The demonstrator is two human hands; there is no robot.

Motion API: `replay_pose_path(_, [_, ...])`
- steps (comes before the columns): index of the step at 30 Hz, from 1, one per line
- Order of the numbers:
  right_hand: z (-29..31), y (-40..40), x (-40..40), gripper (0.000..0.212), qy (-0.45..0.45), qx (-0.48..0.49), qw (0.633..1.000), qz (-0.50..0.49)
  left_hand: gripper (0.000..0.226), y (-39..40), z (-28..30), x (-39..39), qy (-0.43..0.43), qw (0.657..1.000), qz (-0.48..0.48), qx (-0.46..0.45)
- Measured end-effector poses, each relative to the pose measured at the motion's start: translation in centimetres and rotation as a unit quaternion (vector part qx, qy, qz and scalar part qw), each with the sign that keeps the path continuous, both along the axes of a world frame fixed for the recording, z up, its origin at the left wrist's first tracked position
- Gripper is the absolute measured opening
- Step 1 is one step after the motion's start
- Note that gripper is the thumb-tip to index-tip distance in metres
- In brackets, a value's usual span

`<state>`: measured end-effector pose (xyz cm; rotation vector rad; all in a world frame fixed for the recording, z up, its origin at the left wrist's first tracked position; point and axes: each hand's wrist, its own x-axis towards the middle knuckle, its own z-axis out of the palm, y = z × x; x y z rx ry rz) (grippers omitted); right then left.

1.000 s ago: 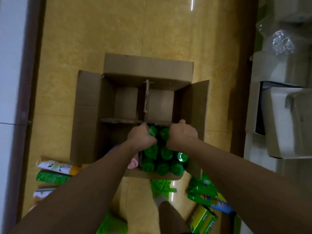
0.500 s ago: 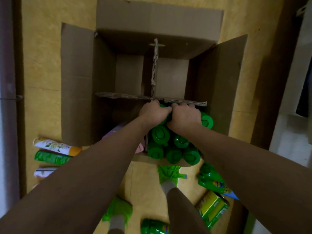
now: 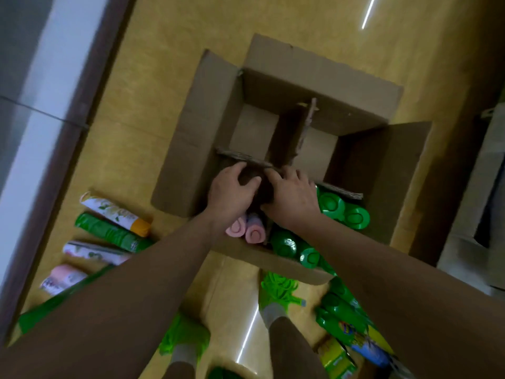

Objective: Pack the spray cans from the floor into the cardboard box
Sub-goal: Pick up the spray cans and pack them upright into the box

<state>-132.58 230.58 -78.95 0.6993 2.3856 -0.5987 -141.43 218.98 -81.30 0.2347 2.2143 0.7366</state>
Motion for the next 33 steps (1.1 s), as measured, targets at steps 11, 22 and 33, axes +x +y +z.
replay_pose_path(11, [-2.6, -21.1, -4.4, 0.072, 0.022, -0.048, 0.986, 0.16, 0.061, -25.4, -1.8, 0.7, 0.103, 0.981, 0.151, -0.063])
replay_pose_path(22, [-4.2, -41.2, -6.6, 0.084, -0.042, -0.057, 0.94, 0.333, 0.061, -46.0, -3.8, 7.9, 0.013, 0.94, 0.332, -0.072])
replay_pose_path(33, [-5.8, -55.9, -7.4, 0.1, 0.013, -0.036, 0.906, 0.421, 0.064, -60.9, -3.8, 15.2, 0.22, 0.9, 0.305, -0.219])
